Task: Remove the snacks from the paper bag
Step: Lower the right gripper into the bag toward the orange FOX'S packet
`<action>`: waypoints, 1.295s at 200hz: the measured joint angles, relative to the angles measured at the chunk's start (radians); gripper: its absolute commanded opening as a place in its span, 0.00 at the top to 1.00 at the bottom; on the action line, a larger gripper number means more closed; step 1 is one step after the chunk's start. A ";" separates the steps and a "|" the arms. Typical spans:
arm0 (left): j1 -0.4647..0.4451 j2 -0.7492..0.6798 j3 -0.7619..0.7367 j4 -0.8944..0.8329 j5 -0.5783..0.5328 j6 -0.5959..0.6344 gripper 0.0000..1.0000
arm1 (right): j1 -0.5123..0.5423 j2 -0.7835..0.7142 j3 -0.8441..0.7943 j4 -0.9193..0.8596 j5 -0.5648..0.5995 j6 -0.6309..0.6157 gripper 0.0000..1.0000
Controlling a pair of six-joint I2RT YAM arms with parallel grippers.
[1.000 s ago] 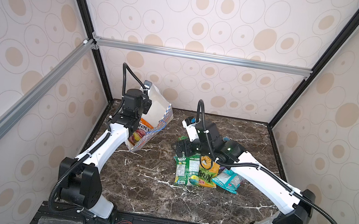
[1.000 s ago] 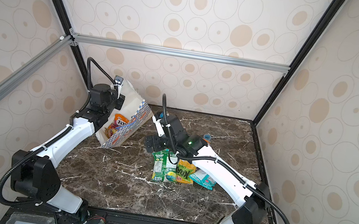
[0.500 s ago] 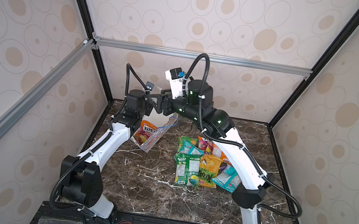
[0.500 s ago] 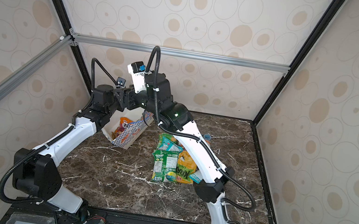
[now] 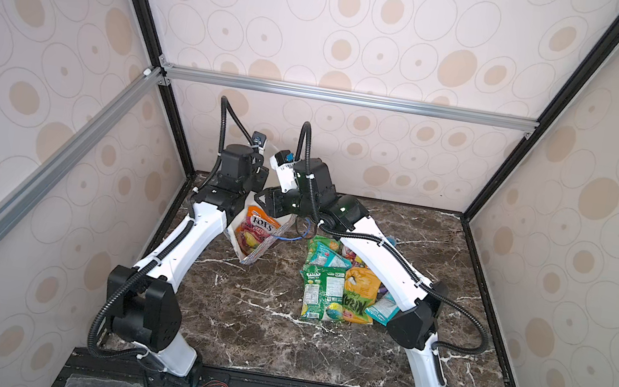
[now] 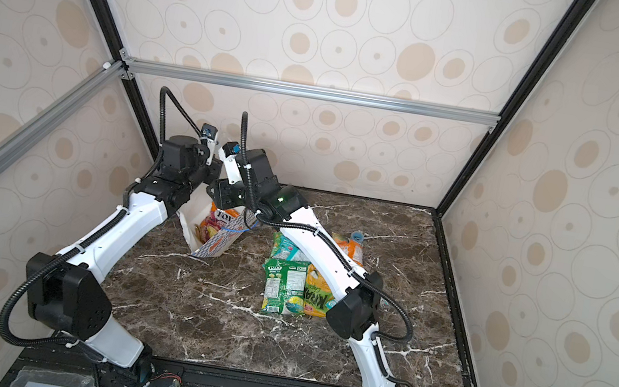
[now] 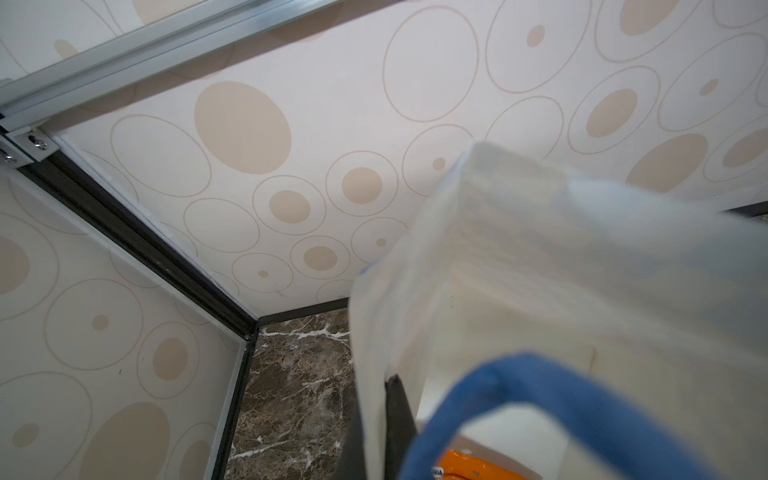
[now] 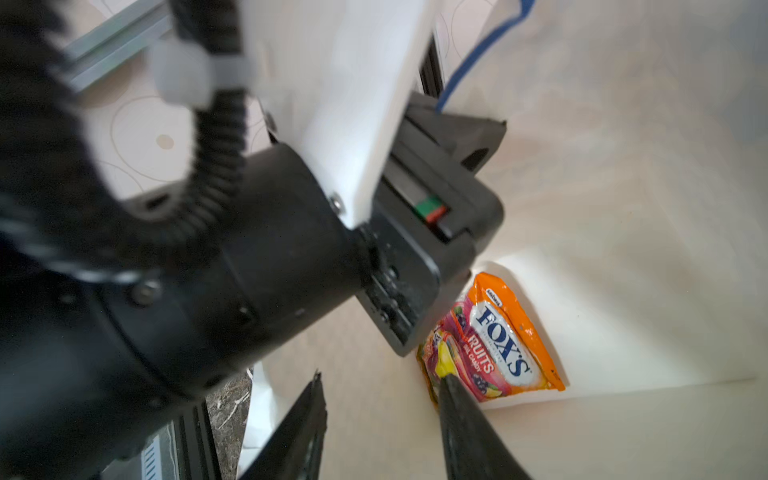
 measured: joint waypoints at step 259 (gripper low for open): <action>-0.003 0.224 0.462 -0.532 0.166 -0.585 1.00 | 0.011 0.113 -0.030 -0.080 0.194 0.047 0.43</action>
